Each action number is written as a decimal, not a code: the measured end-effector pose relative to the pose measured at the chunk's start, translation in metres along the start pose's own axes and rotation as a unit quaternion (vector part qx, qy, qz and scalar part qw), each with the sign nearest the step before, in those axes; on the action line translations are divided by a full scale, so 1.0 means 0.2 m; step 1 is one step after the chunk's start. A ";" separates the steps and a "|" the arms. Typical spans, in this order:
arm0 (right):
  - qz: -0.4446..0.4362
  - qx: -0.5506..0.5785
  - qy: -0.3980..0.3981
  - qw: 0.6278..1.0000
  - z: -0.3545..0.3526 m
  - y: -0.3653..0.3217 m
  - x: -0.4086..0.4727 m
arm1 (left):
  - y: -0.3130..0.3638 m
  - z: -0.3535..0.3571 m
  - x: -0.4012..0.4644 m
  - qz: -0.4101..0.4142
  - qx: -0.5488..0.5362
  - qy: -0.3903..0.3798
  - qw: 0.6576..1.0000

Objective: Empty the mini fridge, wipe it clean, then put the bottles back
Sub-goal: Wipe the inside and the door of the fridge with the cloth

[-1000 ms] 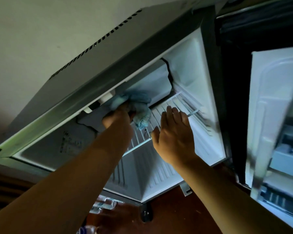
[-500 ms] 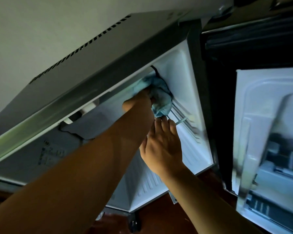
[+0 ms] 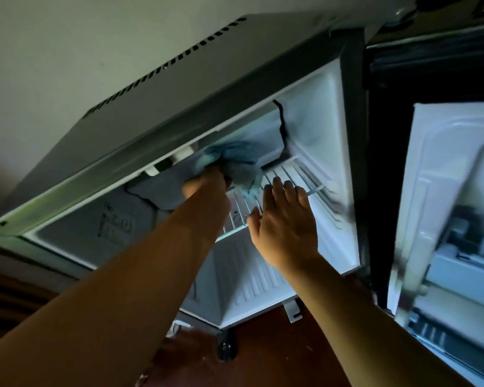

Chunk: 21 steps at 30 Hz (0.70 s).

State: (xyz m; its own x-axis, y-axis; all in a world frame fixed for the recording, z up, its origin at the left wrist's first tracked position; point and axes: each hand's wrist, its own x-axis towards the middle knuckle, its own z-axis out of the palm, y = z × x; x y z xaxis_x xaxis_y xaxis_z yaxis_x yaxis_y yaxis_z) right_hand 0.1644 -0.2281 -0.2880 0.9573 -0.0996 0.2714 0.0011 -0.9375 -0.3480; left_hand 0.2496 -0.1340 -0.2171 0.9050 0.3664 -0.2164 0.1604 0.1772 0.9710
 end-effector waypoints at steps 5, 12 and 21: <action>0.002 -0.019 -0.001 1.000 0.00 0.02 0.00 | 0.06 -0.15 -0.06 0.036 0.001 0.082 0.996; -0.004 -0.026 0.006 1.000 -0.01 0.00 -0.01 | 0.09 -0.32 -0.21 0.114 -0.001 0.082 0.990; -0.052 0.324 0.078 0.941 -0.10 -0.15 -0.12 | 0.01 -0.60 -0.46 0.223 0.203 0.008 0.953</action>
State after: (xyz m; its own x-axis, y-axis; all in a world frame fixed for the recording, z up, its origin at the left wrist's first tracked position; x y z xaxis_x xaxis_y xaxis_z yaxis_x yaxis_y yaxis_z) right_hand 0.1368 -0.2035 -0.2665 0.8883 -0.1131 0.4451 0.3174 -0.5494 -0.7730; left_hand 0.1188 -0.0574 -0.2072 0.9134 0.3372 0.2281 -0.0959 -0.3662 0.9256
